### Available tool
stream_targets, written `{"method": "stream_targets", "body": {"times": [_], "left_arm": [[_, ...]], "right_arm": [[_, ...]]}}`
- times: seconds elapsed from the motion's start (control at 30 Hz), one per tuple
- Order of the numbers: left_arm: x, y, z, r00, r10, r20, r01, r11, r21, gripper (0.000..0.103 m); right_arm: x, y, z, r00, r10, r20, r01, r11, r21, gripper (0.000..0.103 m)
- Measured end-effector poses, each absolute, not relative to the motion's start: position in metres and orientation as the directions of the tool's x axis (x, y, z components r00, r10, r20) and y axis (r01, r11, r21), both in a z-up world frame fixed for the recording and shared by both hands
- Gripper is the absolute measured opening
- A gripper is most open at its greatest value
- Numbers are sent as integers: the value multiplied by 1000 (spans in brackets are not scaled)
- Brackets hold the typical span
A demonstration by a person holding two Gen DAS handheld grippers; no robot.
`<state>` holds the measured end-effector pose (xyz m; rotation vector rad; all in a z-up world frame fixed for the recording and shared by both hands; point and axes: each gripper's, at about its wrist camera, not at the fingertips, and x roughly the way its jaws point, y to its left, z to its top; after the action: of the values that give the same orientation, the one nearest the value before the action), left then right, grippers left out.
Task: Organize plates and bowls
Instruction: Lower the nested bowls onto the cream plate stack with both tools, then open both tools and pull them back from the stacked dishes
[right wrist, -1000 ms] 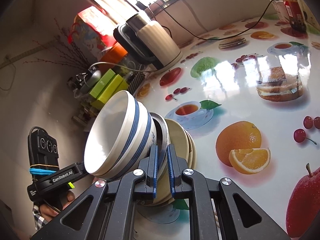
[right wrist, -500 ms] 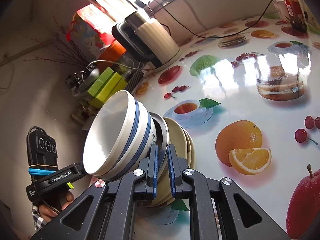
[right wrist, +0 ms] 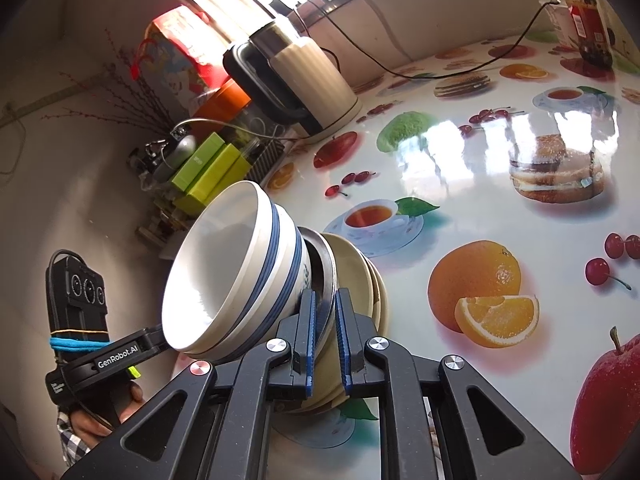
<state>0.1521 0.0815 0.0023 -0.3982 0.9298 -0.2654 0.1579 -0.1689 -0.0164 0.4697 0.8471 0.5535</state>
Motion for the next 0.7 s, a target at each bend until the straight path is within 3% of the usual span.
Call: {"method": "stream_targets", "body": {"times": [0.13,0.37,0.7], "left_arm": [[151,79,5,583,-369,-724,44,904,-425,12],[149,84,7,591,-337,-733,26,916,-401,26],[135,77,20,619,-274,-736,33,945,-324,33]], "right_arm": [[155,-170,-13,561,596,-575,-270,788,554,14],[150,-173,-9,577,576,-578,-262,802,538,23],[137,-174,1,605,562,-565,-274,812,515,32]]}}
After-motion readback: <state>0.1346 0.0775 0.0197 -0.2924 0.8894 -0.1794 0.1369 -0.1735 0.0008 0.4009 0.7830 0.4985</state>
